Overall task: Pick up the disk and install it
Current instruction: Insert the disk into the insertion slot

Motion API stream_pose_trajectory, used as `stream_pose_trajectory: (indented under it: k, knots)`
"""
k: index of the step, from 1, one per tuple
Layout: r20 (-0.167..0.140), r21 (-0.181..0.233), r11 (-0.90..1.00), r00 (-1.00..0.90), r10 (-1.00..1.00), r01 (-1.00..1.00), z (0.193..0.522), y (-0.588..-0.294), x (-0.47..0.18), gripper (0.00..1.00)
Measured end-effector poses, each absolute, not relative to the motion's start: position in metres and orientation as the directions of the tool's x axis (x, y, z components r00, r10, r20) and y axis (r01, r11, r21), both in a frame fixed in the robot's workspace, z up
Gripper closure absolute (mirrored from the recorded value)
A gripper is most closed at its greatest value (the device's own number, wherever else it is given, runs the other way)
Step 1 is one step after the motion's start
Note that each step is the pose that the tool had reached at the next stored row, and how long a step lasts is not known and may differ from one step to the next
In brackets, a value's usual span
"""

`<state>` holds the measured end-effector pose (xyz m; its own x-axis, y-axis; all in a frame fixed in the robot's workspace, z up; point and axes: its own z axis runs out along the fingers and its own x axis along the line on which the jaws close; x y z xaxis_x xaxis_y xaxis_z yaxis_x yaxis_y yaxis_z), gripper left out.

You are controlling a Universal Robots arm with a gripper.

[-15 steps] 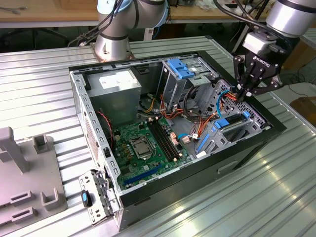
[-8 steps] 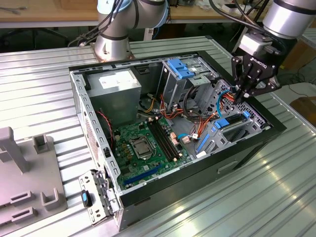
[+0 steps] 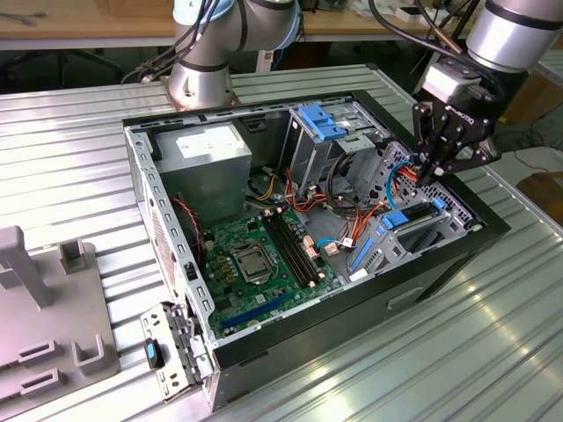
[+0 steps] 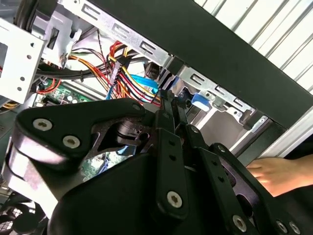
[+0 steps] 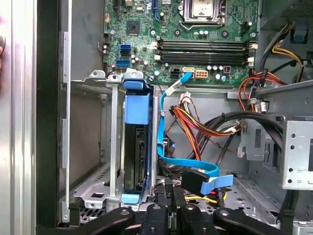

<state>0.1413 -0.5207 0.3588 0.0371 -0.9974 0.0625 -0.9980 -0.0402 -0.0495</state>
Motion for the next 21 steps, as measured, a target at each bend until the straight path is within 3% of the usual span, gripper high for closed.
stream_pose_trajectory:
  k: [21]
  knots:
    - [0.055,-0.060,-0.010,0.006,-0.998,-0.998,0.353,-0.537,0.127,0.84]
